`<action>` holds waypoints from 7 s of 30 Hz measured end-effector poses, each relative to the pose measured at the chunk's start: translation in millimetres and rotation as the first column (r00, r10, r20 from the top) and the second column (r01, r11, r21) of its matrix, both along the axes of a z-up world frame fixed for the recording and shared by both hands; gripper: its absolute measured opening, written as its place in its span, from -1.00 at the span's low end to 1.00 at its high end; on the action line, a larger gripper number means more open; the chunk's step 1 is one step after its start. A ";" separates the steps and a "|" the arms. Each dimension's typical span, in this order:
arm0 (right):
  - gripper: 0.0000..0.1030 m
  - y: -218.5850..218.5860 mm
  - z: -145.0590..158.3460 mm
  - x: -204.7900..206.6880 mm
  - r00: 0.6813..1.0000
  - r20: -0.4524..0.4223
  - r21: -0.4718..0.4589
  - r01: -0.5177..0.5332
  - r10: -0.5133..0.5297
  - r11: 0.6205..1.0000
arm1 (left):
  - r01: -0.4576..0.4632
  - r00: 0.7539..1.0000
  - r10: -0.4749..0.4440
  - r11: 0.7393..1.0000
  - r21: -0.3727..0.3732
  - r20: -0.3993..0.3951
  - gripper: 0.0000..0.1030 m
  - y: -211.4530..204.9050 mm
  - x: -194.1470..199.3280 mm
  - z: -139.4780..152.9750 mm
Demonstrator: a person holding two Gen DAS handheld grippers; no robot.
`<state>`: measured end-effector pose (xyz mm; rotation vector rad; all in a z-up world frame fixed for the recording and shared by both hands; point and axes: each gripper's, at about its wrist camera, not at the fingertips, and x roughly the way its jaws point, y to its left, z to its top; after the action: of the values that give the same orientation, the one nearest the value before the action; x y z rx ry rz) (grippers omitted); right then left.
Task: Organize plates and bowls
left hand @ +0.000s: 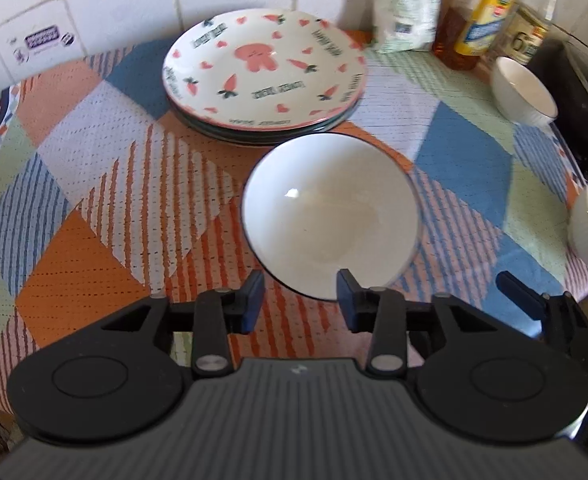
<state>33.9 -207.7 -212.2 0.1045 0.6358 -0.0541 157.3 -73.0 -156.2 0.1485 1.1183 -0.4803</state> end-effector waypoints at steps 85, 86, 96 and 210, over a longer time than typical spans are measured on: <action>0.94 -214.5 -20.8 -56.5 0.934 0.050 -0.062 0.356 -0.354 0.932 | 0.394 0.916 -0.401 0.901 -0.183 0.002 -0.69 -297.0 -70.6 -47.8; 0.94 -212.0 -20.7 -56.5 0.935 0.050 -0.066 0.353 -0.351 0.933 | 0.394 0.916 -0.401 0.901 -0.183 -0.004 -0.69 -294.2 -70.3 -47.4; 0.94 -182.4 -10.6 -53.2 0.953 0.044 -0.065 0.302 -0.299 0.951 | 0.352 0.933 -0.358 0.925 -0.146 -0.019 -0.70 -256.5 -68.5 -33.6; 0.96 -54.6 115.6 5.5 0.999 -0.011 -0.076 -0.043 0.042 0.996 | 0.171 0.969 -0.179 0.983 0.062 0.170 -0.46 -65.1 -3.4 70.2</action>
<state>39.5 -262.3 -96.6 0.0167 0.6447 -0.0377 153.9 -138.1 -86.0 0.3268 0.9483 -0.5874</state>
